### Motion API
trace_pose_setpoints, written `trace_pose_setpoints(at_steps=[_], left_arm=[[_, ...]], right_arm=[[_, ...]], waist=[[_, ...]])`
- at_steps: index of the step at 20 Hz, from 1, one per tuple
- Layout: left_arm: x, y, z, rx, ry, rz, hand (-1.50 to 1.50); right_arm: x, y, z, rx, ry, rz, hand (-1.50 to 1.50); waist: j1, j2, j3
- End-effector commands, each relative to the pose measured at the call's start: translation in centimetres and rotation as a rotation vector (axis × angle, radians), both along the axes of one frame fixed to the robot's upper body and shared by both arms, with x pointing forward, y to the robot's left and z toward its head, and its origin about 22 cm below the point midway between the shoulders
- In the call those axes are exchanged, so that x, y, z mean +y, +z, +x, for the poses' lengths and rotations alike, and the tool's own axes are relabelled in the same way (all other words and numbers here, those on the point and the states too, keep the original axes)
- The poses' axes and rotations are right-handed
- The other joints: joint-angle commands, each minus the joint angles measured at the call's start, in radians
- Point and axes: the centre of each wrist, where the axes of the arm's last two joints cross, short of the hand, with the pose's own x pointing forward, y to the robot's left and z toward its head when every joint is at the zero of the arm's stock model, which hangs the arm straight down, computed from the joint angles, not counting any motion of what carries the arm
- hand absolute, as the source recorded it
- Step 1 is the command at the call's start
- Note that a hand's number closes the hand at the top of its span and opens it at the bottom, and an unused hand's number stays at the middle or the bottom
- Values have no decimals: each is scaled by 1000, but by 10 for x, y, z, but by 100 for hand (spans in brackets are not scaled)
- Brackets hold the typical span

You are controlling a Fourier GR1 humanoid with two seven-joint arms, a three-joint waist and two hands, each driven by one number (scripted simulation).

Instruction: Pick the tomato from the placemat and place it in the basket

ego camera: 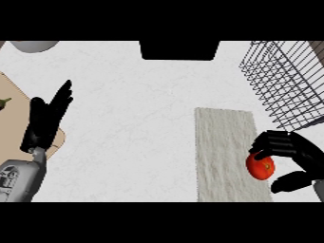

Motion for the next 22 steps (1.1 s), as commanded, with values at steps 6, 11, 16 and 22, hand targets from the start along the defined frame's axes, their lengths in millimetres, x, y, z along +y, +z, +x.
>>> trace_pose_setpoints(at_steps=[6,11,16,22], left_arm=[[6,-14,-12,6,-10,-5,0],[0,-3,-2,-8,-26,19,0],[-8,-3,-1,3,-46,23,0],[-8,-5,0,8,-16,-4,0]], right_arm=[[23,-14,-5,-239,38,69,150],[46,-1,18,-29,-325,-381,150],[56,22,44,53,-542,-687,150],[196,55,58,199,-611,-527,150]], waist=[[3,9,21],[26,8,9],[55,5,5],[21,0,16]])
